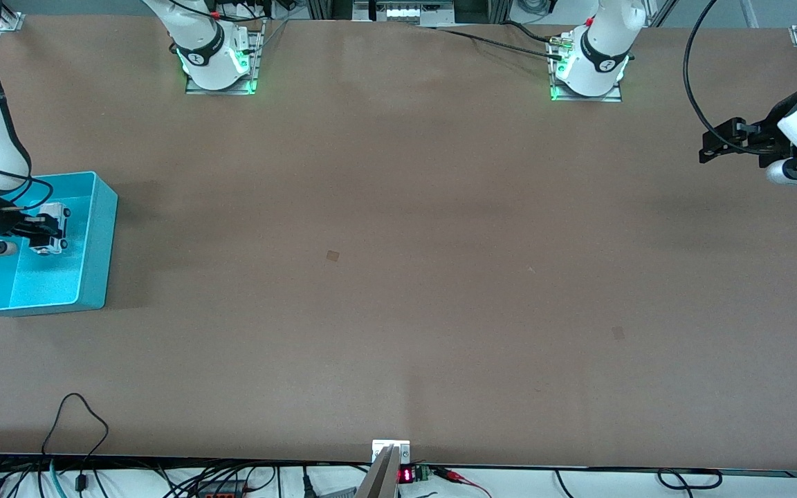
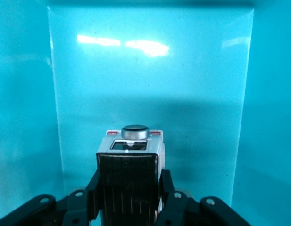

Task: Wind and store white jeep toy
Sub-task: 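Lift the jeep with the right gripper and lower it into the bin, then open the right gripper to release the jeep inside the bin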

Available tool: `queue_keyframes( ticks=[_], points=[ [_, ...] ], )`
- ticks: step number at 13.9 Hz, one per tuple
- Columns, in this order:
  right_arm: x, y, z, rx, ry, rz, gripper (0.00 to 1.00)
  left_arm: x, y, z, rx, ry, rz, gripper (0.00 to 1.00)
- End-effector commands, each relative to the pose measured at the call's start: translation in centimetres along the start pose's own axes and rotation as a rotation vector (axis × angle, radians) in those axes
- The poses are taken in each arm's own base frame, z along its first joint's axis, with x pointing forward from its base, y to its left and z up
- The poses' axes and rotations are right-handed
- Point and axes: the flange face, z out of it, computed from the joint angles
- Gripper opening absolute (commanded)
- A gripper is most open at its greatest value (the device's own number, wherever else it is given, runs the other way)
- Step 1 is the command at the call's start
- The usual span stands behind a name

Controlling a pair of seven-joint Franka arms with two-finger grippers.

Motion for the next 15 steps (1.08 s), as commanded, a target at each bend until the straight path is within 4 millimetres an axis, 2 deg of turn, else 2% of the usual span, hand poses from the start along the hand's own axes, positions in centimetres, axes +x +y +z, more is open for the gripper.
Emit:
queue_keyframes(
  ticks=[1, 2, 4, 5, 7, 9, 11, 14, 15],
  points=[
    [-0.3, 0.3, 0.9, 0.004, -0.006, 0.003, 0.00, -0.7, 0.2, 0.0, -0.012, -0.004, 0.010, 1.00],
    [-0.4, 0.3, 1.4, 0.009, -0.012, 0.004, 0.00, -0.7, 0.3, -0.1, -0.011, -0.002, 0.012, 1.00],
    [-0.5, 0.2, 1.7, 0.014, -0.019, 0.003, 0.13, -0.7, 0.3, 0.0, -0.011, -0.001, 0.009, 1.00],
    [-0.5, 0.1, 1.8, 0.016, -0.023, 0.003, 0.29, -0.7, 0.6, 0.0, -0.010, -0.001, 0.012, 1.00],
    [-0.5, 0.1, 1.4, 0.016, -0.022, 0.004, 0.70, -0.7, 0.5, 0.0, -0.011, -0.001, 0.010, 1.00],
    [-0.8, 0.7, 1.1, 0.018, -0.018, 0.009, 1.00, -0.6, 0.5, 0.0, -0.010, 0.002, 0.010, 1.00],
    [-0.5, 0.6, 0.1, 0.009, -0.005, 0.001, 1.00, -0.7, 0.4, 0.0, -0.011, 0.001, 0.009, 1.00],
    [-0.2, -0.1, -3.4, 0.015, -0.013, -0.025, 1.00, -0.7, 0.5, 0.0, -0.011, -0.002, 0.010, 1.00],
    [0.4, -1.0, -5.0, 0.023, -0.019, -0.052, 1.00, -0.7, 0.5, 0.0, -0.011, -0.001, 0.010, 1.00]
  ],
)
